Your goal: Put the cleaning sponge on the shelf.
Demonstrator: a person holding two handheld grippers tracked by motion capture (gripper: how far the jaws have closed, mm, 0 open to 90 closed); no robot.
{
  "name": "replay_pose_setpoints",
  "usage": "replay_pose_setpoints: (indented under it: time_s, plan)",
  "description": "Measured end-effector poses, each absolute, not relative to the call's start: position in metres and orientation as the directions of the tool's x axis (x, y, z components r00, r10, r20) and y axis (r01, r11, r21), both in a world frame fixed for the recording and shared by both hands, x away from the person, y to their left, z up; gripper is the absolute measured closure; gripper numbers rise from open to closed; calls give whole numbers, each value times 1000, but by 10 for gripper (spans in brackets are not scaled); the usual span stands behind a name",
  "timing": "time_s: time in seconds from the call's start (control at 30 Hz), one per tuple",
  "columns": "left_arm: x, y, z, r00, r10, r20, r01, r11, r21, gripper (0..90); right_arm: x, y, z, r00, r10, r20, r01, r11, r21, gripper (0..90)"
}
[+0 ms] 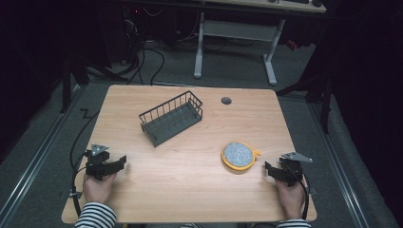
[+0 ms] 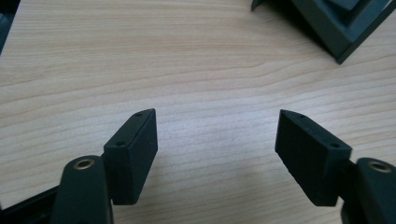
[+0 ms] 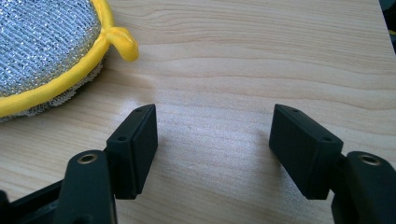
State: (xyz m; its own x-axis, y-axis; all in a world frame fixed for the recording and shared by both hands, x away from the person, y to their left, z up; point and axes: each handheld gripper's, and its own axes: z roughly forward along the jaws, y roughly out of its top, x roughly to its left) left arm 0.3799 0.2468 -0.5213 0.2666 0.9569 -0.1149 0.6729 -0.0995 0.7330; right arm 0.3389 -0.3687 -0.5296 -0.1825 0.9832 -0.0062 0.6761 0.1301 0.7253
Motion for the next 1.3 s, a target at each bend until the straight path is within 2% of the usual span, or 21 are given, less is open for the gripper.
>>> replay_pose_setpoints:
  time_s: [0.13,0.6,0.9,1.3]
  plan:
    - [387,246,-515,301,937,-176,693,-89,715,315,339,-369,-530,-188,982,-12,674,137,726,325]
    - [404,232,-481,384,910,-155,638,-141,757,310,339,-369,-530,-188,982,-12,674,138,726,327]
    - [418,227,-460,403,901,-162,639,-150,755,354,339,-369,-530,-188,982,-12,674,138,726,327]
    - [454,215,-427,415,894,-169,633,-150,759,355,339,-370,-530,-187,982,0,674,128,727,327]
